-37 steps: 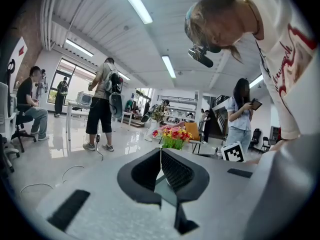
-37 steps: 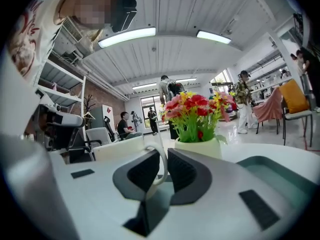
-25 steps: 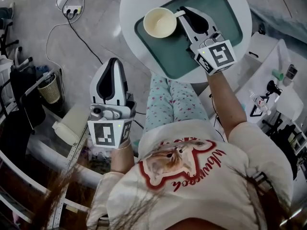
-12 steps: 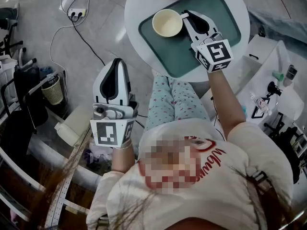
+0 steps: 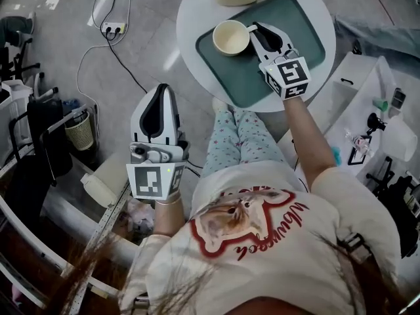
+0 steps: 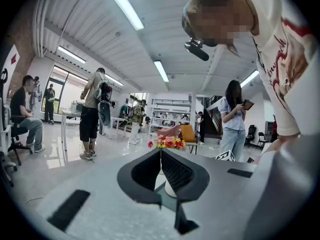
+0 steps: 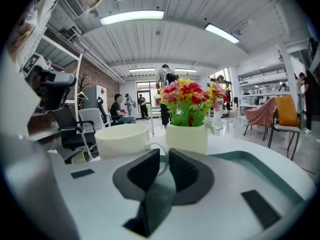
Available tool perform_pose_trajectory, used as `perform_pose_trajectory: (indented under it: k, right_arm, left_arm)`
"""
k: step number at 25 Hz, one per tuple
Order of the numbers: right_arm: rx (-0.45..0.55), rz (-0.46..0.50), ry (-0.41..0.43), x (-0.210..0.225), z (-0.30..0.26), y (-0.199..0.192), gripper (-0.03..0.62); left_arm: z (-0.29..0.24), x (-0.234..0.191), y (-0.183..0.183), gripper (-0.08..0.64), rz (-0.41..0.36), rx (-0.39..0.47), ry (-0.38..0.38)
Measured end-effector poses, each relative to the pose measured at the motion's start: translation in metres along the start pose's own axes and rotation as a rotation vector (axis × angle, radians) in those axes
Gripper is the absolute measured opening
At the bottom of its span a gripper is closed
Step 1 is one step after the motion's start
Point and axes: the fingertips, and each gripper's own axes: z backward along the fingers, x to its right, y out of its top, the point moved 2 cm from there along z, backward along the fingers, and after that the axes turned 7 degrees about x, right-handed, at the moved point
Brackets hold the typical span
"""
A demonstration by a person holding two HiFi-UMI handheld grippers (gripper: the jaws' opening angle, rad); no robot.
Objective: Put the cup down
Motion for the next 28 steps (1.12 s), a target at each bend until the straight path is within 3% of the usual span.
perform_pose_trajectory:
  k: [3,9,15,21,24,28]
  right_arm:
    - [-0.016,-0.007,0.03,0.0,0.004,-0.001,0.037]
    - [-0.078,0.025,0.023,0.008,0.022,0.001,0.038]
    - [-0.096,-0.013,0.003,0.006,0.04,0.006,0.04]
    - [0.179,-0.066,-0.154,-0.001,0.081,0.102,0.038]
    - [0.341,-0.123,-0.129,-0.014,0.098,0.162,0.038]
    - [0.449,-0.036,-0.084,-0.036,0.122,0.227,0.037]
  left_arm:
    - [0.001,0.0,0.002,0.018,-0.005,0.005,-0.007]
    - [-0.001,0.007,0.006,0.018,-0.004,0.016,-0.035]
    - [-0.009,0.021,0.015,0.018,-0.015,0.034,-0.092]
    - [-0.022,0.046,0.035,0.018,-0.025,0.071,-0.2]
    - [-0.027,0.062,0.057,0.018,-0.044,0.118,-0.253]
    - [-0.031,0.076,0.083,0.018,-0.067,0.173,-0.297]
